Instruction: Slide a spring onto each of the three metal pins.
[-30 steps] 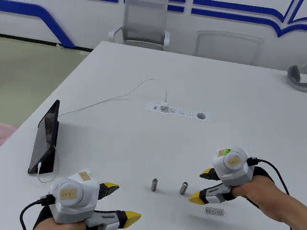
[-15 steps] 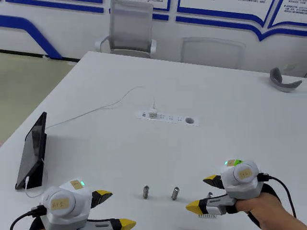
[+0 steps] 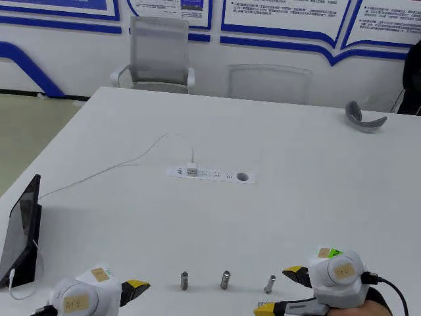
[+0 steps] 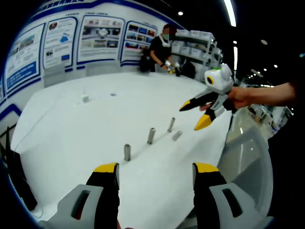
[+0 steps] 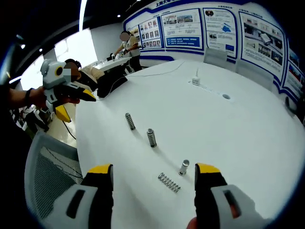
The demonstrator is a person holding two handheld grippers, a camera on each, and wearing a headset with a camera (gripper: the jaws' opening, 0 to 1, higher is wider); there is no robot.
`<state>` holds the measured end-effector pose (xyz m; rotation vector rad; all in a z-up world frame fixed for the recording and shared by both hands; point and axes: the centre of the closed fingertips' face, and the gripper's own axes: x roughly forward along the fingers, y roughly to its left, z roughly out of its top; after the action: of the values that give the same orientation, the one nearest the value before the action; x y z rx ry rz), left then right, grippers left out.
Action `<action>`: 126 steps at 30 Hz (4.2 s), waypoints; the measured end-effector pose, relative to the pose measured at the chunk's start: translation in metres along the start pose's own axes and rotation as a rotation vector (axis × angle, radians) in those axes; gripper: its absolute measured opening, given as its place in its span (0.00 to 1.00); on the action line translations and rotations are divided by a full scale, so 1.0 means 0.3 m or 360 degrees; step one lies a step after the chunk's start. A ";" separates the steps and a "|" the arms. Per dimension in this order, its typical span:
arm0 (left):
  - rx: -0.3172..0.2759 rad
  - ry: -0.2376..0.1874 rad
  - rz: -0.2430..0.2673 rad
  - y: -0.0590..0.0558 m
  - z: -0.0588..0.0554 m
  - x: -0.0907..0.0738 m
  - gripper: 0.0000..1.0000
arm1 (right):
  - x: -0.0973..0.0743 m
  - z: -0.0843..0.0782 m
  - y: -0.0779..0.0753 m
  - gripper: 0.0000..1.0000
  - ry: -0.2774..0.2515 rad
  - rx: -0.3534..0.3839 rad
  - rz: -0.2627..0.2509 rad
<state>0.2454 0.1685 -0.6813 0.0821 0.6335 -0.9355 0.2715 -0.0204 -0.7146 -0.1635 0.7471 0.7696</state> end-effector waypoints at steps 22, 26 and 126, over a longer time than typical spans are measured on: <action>0.0125 0.0074 -0.0187 -0.133 0.045 0.149 0.67 | -0.142 -0.145 -0.030 0.80 -0.0089 0.0188 -0.0130; 0.0157 0.0098 -0.0232 -0.161 0.053 0.183 0.67 | -0.163 -0.160 -0.029 0.82 -0.0101 0.0207 -0.0135; 0.0452 0.0533 -0.0294 -0.270 -0.039 0.694 0.11 | -0.246 -0.243 0.001 0.85 -0.0229 0.0477 -0.0097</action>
<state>0.2664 -0.0273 -0.7873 0.4467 0.8229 -1.1996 0.1958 -0.0911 -0.7191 0.1379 0.7086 0.5968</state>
